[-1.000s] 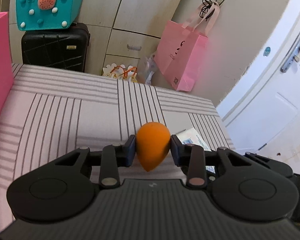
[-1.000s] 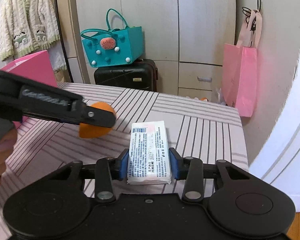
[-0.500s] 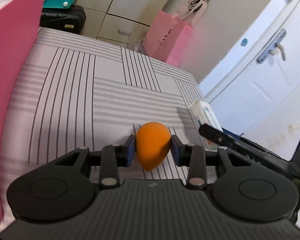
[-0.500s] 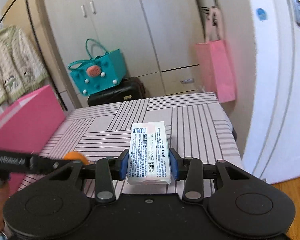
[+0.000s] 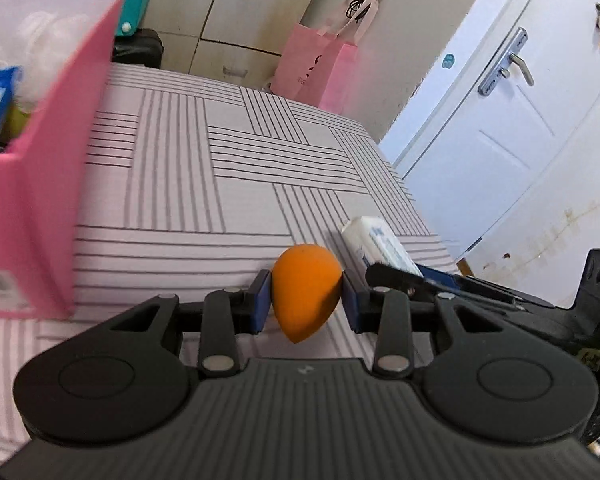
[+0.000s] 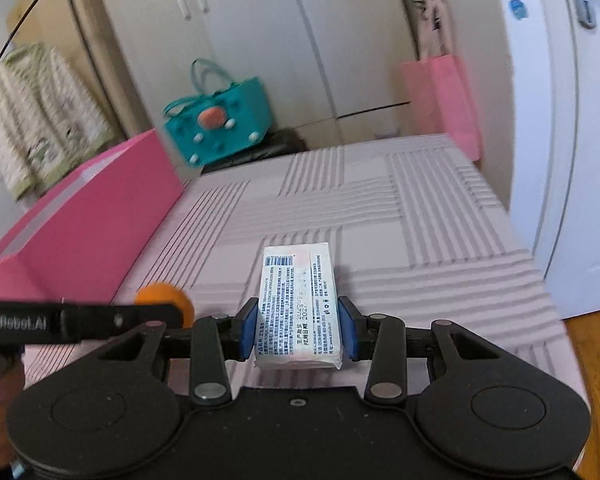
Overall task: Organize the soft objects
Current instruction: 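Lift the orange sponge and white box with both grippers and carry them over the shoebox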
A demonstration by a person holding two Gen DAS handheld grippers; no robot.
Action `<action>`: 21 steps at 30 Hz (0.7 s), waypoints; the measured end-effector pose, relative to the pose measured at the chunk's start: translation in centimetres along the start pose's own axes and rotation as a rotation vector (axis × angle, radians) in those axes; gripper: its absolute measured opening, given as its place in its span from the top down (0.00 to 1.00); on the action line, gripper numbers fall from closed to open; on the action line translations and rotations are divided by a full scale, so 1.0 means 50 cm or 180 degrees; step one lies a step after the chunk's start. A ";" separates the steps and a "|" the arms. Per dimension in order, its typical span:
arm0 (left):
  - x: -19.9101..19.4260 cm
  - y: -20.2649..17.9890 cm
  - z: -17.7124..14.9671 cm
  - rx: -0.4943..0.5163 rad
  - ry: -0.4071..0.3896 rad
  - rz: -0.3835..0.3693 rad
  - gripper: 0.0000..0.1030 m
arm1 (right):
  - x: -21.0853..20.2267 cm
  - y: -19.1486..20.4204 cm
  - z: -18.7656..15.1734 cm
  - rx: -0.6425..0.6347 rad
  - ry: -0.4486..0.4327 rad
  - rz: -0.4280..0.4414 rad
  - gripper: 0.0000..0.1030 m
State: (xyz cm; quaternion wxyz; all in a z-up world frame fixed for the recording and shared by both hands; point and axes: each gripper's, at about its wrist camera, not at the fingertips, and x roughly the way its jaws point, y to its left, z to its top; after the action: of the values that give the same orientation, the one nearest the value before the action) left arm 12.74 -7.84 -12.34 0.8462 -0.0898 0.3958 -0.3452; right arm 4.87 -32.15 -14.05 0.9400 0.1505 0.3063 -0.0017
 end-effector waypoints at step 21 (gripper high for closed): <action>-0.164 0.033 -0.021 0.0175 0.0240 -0.0230 0.65 | -0.138 0.124 0.042 -0.0878 0.0314 0.0509 0.56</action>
State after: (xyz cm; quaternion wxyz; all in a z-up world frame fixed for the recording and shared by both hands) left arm 9.11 -1.11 -8.75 0.8199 -0.0677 0.4143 -0.3894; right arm 1.07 -27.44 -6.70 0.9327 0.0438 0.3365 0.1226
